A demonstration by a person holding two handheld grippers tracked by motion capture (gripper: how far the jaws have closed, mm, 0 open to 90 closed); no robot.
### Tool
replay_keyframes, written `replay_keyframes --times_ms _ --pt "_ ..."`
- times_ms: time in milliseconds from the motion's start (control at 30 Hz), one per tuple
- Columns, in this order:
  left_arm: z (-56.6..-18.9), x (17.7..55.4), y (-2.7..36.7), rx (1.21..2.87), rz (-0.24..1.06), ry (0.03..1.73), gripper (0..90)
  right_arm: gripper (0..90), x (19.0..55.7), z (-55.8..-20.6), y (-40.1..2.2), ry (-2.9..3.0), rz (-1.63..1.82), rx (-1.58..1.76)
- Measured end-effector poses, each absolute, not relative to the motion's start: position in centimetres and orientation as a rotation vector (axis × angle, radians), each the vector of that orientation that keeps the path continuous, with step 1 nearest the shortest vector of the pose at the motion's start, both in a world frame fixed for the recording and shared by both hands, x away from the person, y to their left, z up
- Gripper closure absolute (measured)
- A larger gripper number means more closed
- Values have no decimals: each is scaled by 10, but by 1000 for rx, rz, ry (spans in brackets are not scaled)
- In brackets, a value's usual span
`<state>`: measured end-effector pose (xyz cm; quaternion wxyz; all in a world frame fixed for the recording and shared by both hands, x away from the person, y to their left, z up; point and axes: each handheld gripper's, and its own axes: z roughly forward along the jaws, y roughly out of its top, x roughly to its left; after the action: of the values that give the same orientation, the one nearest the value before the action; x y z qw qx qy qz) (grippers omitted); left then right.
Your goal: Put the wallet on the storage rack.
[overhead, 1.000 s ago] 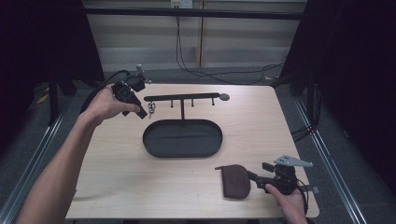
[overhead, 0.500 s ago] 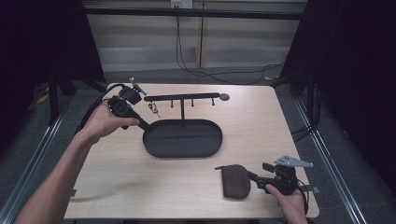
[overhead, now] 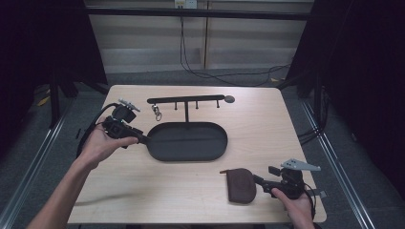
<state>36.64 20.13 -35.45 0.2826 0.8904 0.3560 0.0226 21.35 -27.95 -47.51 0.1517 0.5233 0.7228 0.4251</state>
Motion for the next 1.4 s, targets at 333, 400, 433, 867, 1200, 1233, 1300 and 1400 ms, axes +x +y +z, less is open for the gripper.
replay_keyframes --times_ms 333,400,433,867,1200,1233,1300,1400 --pt "-377 343 211 2317 53 961 476 236 215 -475 -280 2063 1217 1512" --pt "-378 339 213 2290 55 963 476 236 214 -475 -280 2066 1214 1508" --pt "-380 336 213 2271 57 972 481 236 213 -475 -279 2064 1218 1511" --pt "-396 304 217 2181 80 936 420 234 213 -475 -281 2053 1231 1524" --pt "-427 283 229 2117 78 993 375 238 212 -474 -282 2052 1254 1547" --pt "-430 281 229 2122 76 997 368 238 212 -474 -282 2053 1255 1548" --pt "-434 278 230 2087 69 1043 333 240 212 -473 -282 2060 1252 1550" --pt "-437 271 228 2079 84 1041 317 241 212 -473 -281 2065 1243 1546"
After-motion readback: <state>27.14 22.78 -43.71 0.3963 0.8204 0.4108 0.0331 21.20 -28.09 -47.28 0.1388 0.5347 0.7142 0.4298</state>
